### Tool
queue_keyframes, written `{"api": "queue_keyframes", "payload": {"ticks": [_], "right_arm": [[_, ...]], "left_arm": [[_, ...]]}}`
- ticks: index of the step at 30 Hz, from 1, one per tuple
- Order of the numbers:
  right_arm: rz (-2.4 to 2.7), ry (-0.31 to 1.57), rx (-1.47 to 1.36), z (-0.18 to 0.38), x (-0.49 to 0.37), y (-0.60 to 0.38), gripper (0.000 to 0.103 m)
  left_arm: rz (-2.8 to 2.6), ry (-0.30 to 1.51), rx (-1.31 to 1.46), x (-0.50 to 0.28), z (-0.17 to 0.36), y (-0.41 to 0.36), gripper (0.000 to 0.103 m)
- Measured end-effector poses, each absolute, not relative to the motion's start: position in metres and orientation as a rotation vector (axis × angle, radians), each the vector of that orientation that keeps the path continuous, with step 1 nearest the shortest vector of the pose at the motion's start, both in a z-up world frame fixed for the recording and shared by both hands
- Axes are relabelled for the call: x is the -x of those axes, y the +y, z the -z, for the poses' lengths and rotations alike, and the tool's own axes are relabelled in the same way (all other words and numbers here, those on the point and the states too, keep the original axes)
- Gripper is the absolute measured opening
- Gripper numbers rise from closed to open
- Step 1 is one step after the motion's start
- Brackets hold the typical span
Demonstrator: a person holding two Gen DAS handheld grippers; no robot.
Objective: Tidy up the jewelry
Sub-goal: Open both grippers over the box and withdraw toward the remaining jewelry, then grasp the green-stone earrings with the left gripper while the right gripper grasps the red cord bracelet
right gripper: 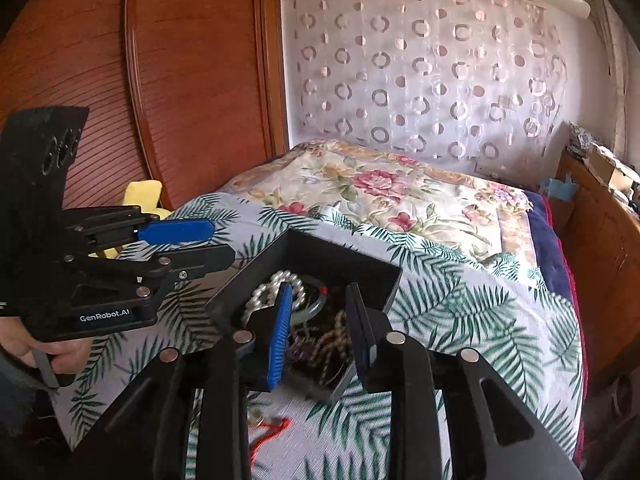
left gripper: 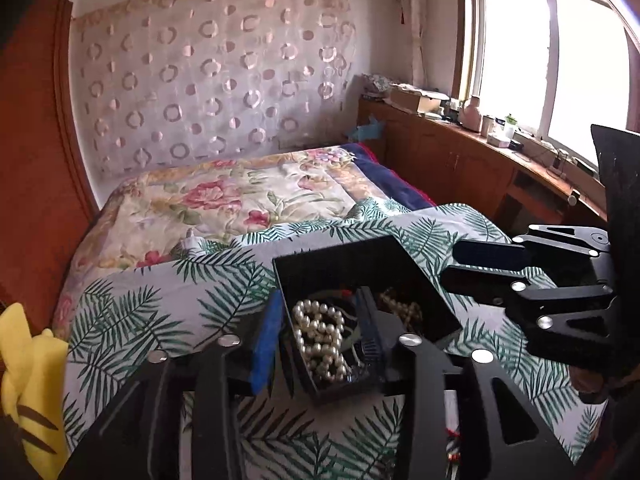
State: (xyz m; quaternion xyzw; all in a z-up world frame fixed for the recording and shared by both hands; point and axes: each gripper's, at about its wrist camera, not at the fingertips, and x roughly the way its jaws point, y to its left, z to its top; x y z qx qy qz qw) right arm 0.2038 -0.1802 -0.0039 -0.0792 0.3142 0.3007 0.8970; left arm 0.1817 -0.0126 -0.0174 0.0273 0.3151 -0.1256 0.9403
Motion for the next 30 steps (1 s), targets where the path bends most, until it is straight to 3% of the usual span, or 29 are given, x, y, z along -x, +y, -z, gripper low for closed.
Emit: {"api": "queue_keyframes", "payload": {"ticks": [5,19,23,30], "right_arm": [[-0.630,0.675,0.134,0.018,-0.174,-0.194,0.030],[-0.710,0.814,0.198,0.073,-0.122,-0.177,0.030],[-0.732,0.840,0.229,0.080,-0.118,-0.168,0.025],[-0.756,0.866,0.310,0.087,-0.114,-0.153,0.019]], "left_arm": [[0.264,0.641,-0.036,-0.155,0.027,-0.007,0.058],[0.266,0.739,-0.014,-0.102,0.073,0.004,0.068],[0.265,0.749,-0.005,-0.094,0.078,0.009,0.074],[0.273,0.773,-0.009,-0.082,0.086,0.010,0.075]]}}
